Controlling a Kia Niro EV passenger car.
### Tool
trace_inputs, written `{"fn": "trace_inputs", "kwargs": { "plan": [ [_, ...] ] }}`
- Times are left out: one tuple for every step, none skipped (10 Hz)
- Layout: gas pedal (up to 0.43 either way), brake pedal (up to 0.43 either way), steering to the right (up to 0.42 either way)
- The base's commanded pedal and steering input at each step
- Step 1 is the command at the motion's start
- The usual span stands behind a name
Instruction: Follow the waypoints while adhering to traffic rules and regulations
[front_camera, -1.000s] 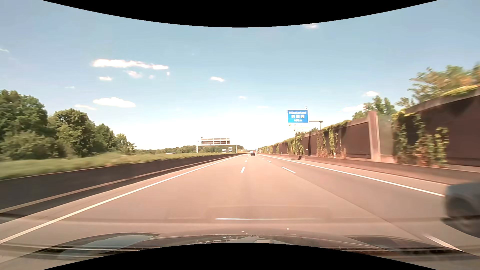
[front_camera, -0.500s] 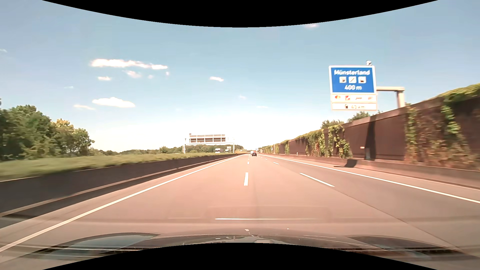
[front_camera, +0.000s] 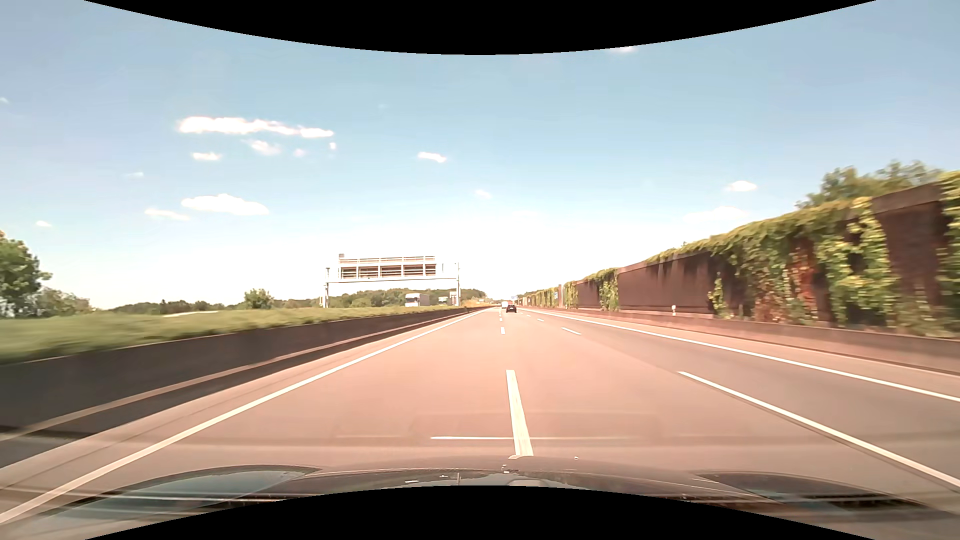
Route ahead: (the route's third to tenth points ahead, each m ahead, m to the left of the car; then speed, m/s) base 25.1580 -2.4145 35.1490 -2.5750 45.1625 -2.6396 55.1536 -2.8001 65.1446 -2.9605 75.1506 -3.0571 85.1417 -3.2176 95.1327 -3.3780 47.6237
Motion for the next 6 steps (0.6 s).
{"fn": "trace_inputs", "kwargs": {
  "plan": [
    [0.591, 0.000, -0.001],
    [0.591, 0.000, -0.001],
    [0.591, 0.000, -0.002],
    [0.591, 0.000, -0.002],
    [0.591, 0.000, -0.002],
    [0.591, 0.000, -0.002]
  ]
}}
